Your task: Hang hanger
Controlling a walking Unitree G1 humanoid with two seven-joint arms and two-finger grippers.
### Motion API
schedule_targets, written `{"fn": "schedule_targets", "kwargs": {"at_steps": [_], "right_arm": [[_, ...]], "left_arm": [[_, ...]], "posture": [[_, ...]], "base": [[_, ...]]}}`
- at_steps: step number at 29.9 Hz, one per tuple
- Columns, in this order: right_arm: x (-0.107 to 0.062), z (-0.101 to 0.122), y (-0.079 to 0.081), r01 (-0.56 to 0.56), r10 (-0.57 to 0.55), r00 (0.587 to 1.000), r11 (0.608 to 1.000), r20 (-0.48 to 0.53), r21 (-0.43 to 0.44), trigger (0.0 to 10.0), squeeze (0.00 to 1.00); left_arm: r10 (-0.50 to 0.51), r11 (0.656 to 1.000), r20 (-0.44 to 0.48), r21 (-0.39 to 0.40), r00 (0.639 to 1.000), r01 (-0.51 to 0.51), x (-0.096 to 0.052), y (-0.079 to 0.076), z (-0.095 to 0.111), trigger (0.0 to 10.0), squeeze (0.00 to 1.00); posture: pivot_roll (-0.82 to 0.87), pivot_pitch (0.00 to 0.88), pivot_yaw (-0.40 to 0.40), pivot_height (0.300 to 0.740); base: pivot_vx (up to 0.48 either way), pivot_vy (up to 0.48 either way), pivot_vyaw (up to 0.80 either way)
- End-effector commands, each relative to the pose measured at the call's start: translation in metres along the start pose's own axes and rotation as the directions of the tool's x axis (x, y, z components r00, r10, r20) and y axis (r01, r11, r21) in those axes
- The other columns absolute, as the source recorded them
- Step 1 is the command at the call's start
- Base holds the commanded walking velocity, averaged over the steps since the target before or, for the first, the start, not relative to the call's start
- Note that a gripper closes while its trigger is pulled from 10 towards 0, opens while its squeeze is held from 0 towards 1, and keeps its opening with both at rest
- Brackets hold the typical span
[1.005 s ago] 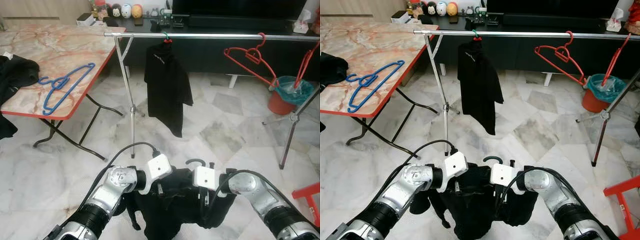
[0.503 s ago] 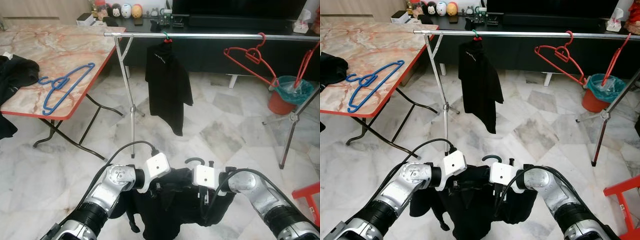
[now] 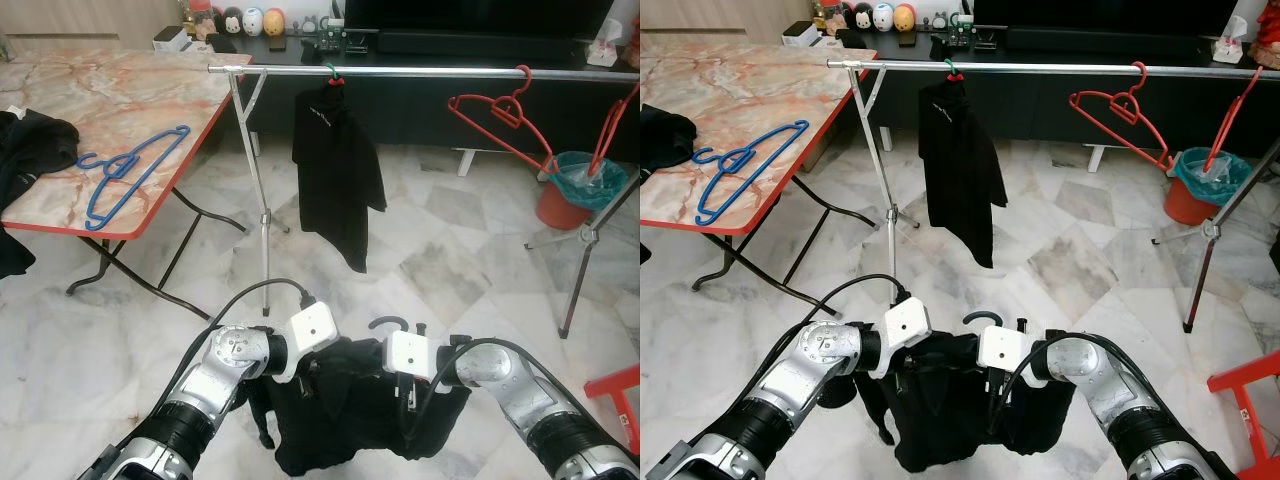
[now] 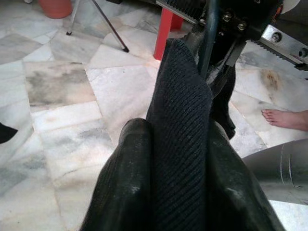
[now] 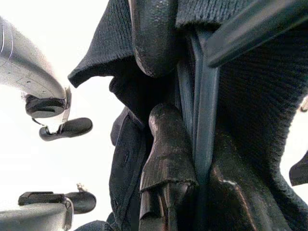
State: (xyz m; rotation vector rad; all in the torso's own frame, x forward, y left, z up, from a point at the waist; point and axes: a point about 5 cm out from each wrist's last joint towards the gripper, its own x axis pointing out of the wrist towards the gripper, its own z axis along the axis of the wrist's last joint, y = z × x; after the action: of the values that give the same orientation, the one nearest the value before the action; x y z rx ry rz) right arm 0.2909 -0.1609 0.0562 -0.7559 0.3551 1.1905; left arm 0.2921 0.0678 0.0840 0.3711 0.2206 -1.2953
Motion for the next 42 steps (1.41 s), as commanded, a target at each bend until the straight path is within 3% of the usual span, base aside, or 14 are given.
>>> {"fn": "schedule_targets", "kwargs": {"at_steps": [1, 7, 8, 16, 23, 27, 33, 38, 42], "right_arm": [[-0.006, 0.008, -0.011, 0.065, -0.066, 0.996, 0.998, 0.052, 0.01, 10.0, 0.0], [-0.007, 0.007, -0.011, 0.069, -0.071, 0.996, 0.997, 0.057, 0.028, 10.0, 0.0], [-0.007, 0.007, -0.011, 0.069, -0.072, 0.995, 0.997, 0.066, 0.043, 10.0, 1.0], [-0.009, 0.006, -0.011, 0.053, -0.057, 0.996, 0.997, 0.076, 0.059, 10.0, 1.0], [-0.014, 0.002, -0.002, -0.039, 0.031, 0.996, 0.995, 0.079, 0.09, 10.0, 1.0], [-0.019, -0.003, 0.014, -0.165, 0.158, 0.985, 0.981, 0.075, 0.106, 10.0, 1.0], [-0.028, -0.008, 0.027, -0.248, 0.239, 0.968, 0.958, 0.08, 0.142, 10.0, 1.0], [-0.031, -0.008, 0.025, -0.222, 0.213, 0.974, 0.964, 0.077, 0.147, 10.0, 1.0], [-0.032, -0.003, 0.012, -0.136, 0.122, 0.988, 0.978, 0.097, 0.156, 10.0, 1.0]], "left_arm": [[-0.043, 0.999, -0.015, -0.023, 0.999, 0.043, 0.002, -0.005, -0.005, 0.0, 0.0], [-0.044, 0.999, -0.014, -0.024, 0.999, 0.044, 0.002, -0.006, -0.005, 0.0, 0.0], [-0.044, 0.999, -0.014, -0.024, 0.999, 0.044, 0.002, -0.006, -0.005, 0.0, 0.0], [-0.047, 0.998, -0.015, -0.03, 0.999, 0.046, 0.002, -0.007, -0.006, 0.0, 0.0], [-0.051, 0.998, -0.02, -0.032, 0.998, 0.05, 0.003, -0.007, -0.007, 0.0, 0.0], [-0.052, 0.998, -0.025, -0.038, 0.998, 0.051, 0.003, -0.008, -0.009, 0.0, 0.0], [-0.046, 0.998, -0.036, -0.044, 0.998, 0.044, 0.0, -0.006, -0.013, 0.0, 0.0], [-0.042, 0.998, -0.04, -0.053, 0.998, 0.04, -0.001, -0.006, -0.015, 0.0, 0.0], [-0.033, 0.997, -0.04, -0.073, 0.999, 0.03, -0.001, -0.006, -0.018, 0.0, 0.0]], "posture": [[-0.02, 0.052, 0.023, 0.74], [-0.02, 0.049, 0.02, 0.74], [-0.02, 0.048, 0.019, 0.74], [-0.02, 0.043, 0.019, 0.74], [-0.03, 0.035, 0.018, 0.74], [-0.03, 0.034, 0.018, 0.74], [-0.03, 0.041, 0.017, 0.74], [-0.03, 0.044, 0.017, 0.74], [-0.03, 0.046, 0.017, 0.74]], "base": [[0.0, 0.0, 0.0], [0.0, 0.0, 0.0], [0.0, 0.0, 0.0], [0.0, 0.0, 0.0], [0.0, 0.0, 0.0], [0.0, 0.0, 0.0], [0.0, 0.0, 0.0], [0.0, 0.0, 0.0], [0.0, 0.0, 0.0]]}}
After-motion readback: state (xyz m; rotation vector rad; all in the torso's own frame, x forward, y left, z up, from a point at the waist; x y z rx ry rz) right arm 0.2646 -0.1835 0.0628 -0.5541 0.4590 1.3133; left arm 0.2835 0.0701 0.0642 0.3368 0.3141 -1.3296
